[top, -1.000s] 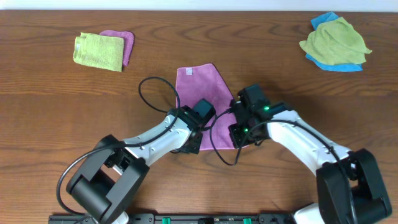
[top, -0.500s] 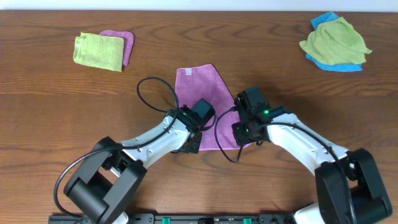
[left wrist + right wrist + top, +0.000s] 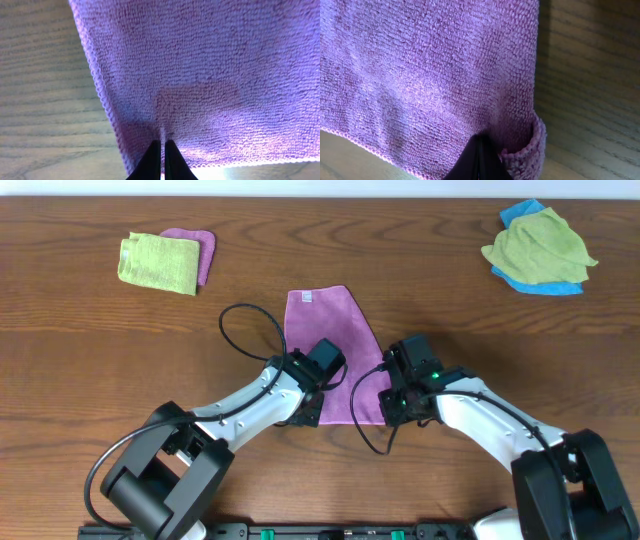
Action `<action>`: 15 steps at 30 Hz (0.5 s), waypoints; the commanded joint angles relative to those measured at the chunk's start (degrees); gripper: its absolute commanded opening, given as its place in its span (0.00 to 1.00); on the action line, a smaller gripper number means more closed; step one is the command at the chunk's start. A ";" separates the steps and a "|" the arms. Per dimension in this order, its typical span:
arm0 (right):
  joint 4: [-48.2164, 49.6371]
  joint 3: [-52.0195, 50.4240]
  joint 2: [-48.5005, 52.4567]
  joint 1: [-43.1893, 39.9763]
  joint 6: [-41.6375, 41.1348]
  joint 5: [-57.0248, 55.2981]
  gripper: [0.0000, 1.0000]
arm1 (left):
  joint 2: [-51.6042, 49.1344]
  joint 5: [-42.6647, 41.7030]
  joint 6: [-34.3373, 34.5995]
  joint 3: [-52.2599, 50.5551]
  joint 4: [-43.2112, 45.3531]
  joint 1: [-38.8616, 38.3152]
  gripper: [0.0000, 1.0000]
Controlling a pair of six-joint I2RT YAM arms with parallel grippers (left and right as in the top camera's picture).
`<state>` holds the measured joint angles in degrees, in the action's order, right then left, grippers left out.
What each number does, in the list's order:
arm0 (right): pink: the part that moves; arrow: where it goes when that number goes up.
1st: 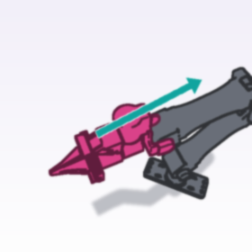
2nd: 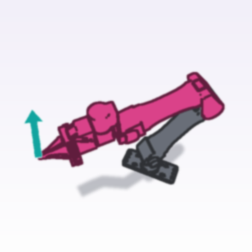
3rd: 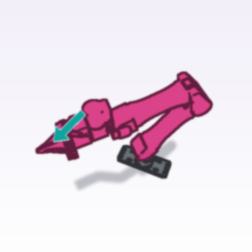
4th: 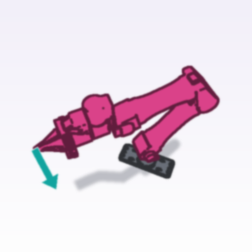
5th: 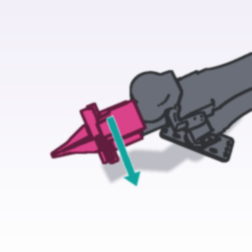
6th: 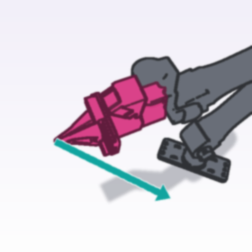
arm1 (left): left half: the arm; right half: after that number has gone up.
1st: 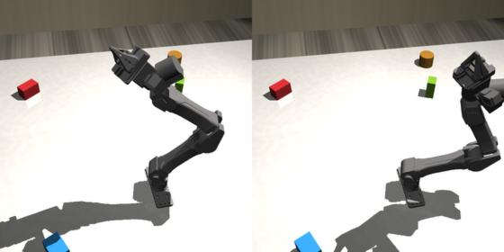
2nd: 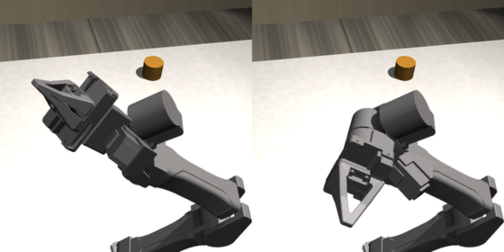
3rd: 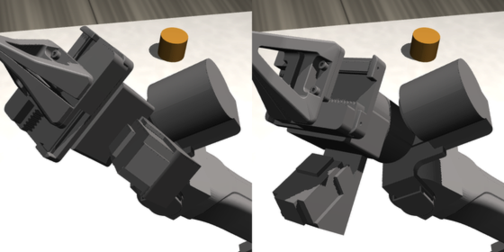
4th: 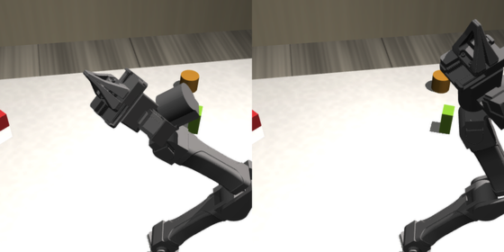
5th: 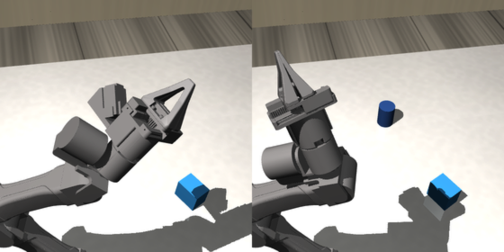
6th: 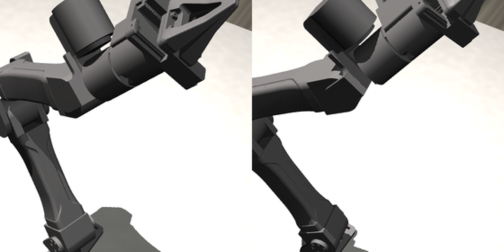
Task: Fold the cloth
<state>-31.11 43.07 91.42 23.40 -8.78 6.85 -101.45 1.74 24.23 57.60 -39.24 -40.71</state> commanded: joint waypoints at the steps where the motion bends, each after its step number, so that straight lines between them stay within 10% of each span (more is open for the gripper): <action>1: -1.46 -3.52 1.84 -0.07 -1.07 3.39 0.02 | 1.07 0.83 1.09 -0.57 -0.87 0.20 0.06; 15: -3.37 -3.54 1.79 -0.07 -1.44 7.98 0.02 | 1.14 1.68 1.77 -0.57 -2.82 0.20 0.06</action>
<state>-33.39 42.17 91.18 23.09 -9.23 14.55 -101.45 2.02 25.47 57.58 -41.89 -40.71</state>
